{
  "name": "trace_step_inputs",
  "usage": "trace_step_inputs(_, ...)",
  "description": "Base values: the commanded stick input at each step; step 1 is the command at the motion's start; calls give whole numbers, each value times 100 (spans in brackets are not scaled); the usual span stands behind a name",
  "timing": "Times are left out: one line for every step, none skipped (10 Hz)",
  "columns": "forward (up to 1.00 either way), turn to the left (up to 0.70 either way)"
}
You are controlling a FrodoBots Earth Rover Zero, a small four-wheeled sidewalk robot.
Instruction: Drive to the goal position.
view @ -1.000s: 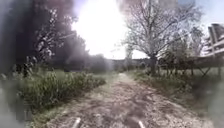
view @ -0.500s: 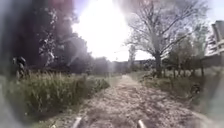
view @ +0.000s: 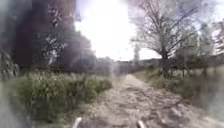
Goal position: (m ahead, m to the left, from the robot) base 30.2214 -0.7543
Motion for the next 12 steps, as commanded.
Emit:
trace_step_inputs(70,0)
trace_step_inputs(70,0)
trace_step_inputs(70,0)
trace_step_inputs(70,0)
trace_step_inputs(70,0)
trace_step_inputs(70,0)
trace_step_inputs(70,0)
trace_step_inputs(70,0)
trace_step_inputs(70,0)
trace_step_inputs(70,0)
trace_step_inputs(70,-25)
trace_step_inputs(70,-35)
